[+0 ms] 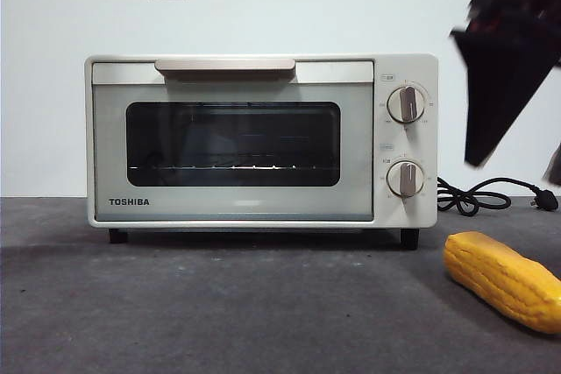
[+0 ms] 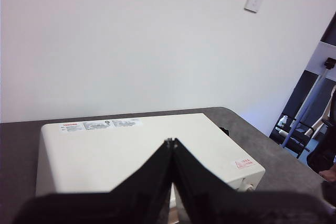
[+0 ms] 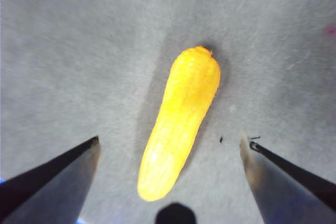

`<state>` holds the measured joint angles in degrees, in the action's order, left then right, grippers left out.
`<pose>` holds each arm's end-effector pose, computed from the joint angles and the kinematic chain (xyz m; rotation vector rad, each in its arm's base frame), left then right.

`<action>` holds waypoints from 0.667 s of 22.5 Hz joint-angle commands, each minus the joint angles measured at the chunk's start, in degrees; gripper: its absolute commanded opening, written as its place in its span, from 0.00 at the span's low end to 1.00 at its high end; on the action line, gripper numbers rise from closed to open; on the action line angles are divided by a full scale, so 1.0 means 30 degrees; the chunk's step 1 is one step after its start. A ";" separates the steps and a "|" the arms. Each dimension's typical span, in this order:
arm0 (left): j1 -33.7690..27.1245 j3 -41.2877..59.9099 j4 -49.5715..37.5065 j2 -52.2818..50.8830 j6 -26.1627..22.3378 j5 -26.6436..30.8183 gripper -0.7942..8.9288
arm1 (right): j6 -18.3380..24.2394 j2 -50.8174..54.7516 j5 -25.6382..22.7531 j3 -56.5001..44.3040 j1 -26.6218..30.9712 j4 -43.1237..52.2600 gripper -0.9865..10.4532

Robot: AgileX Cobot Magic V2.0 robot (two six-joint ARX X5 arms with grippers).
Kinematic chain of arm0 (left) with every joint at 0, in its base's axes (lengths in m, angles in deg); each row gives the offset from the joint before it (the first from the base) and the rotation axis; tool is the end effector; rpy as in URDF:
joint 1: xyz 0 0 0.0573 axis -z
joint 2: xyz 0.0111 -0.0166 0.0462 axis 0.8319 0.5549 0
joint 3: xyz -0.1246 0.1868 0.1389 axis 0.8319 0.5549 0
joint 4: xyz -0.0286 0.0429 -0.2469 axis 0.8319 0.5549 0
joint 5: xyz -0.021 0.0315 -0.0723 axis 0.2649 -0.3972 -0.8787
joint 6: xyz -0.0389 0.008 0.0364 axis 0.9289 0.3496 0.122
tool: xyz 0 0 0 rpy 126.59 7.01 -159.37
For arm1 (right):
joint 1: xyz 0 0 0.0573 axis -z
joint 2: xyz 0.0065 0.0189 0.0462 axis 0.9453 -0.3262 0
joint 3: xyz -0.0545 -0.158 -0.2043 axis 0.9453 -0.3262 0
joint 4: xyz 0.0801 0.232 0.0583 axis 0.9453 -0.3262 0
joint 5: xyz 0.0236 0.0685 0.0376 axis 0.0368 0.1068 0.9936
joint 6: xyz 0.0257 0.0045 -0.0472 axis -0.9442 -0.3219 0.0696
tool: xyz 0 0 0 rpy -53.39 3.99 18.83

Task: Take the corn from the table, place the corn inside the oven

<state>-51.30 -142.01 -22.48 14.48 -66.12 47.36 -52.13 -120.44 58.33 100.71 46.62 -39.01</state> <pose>0.1561 -0.0271 0.4012 -0.2597 0.1005 -0.5664 0.1989 0.0935 0.2355 -0.1212 1.1511 0.4375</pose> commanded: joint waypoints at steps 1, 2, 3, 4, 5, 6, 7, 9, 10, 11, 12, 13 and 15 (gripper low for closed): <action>0.0248 -0.0146 -0.0073 0.0073 -0.0248 -0.0102 0.08 | -0.0197 -0.0998 -0.0277 -0.0015 -0.0146 0.0495 0.48; 0.0335 -0.0146 -0.0066 0.0102 -0.0248 -0.0102 0.08 | -0.0182 -0.1508 -0.0299 -0.0015 -0.0146 0.0670 0.48; 0.0372 -0.0146 -0.0066 0.0102 -0.0248 -0.0102 0.08 | -0.0146 -0.1916 -0.0291 -0.0015 -0.0146 0.0780 0.48; 0.0415 -0.0146 -0.0066 0.0102 -0.0248 -0.0095 0.08 | -0.0138 -0.2397 -0.0291 -0.0015 -0.0146 0.0991 0.48; 0.0423 -0.0146 -0.0073 0.0102 -0.0248 -0.0095 0.08 | -0.0131 -0.2769 -0.0291 -0.0015 -0.0146 0.1173 0.48; 0.0444 -0.0146 -0.0066 0.0102 -0.0248 -0.0102 0.08 | -0.0131 -0.3213 -0.0284 -0.0015 -0.0146 0.1413 0.48; 0.0444 -0.0146 -0.0066 0.0102 -0.0248 -0.0109 0.08 | -0.0131 -0.3548 -0.0284 -0.0015 -0.0146 0.1596 0.48; 0.0444 -0.0146 -0.0066 0.0102 -0.0248 -0.0102 0.08 | -0.0044 -0.4320 -0.0284 -0.0015 -0.0138 0.1829 0.47; 0.0444 -0.0146 -0.0073 0.0095 -0.0248 -0.0109 0.08 | 0.0007 -0.4728 -0.0277 -0.0015 -0.0146 0.1865 0.47; 0.0444 -0.0146 -0.0073 0.0102 -0.0248 -0.0102 0.08 | 0.0007 -0.5093 -0.0277 -0.0015 -0.0146 0.1909 0.47; 0.0444 -0.0146 -0.0073 0.0102 -0.0248 -0.0102 0.08 | 0.0015 -0.5421 -0.0277 -0.0015 -0.0146 0.1931 0.47; 0.0444 -0.0146 -0.0073 0.0102 -0.0248 -0.0102 0.08 | 0.0007 -0.5661 -0.0277 -0.0015 -0.0146 0.1938 0.47; 0.0444 -0.0153 -0.0073 0.0102 -0.0248 -0.0102 0.08 | 0.0007 -0.5814 -0.0284 -0.0015 -0.0146 0.2011 0.37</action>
<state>-50.12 -142.10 -22.46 14.81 -66.12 47.36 -52.11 -137.62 57.70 100.71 46.27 -33.20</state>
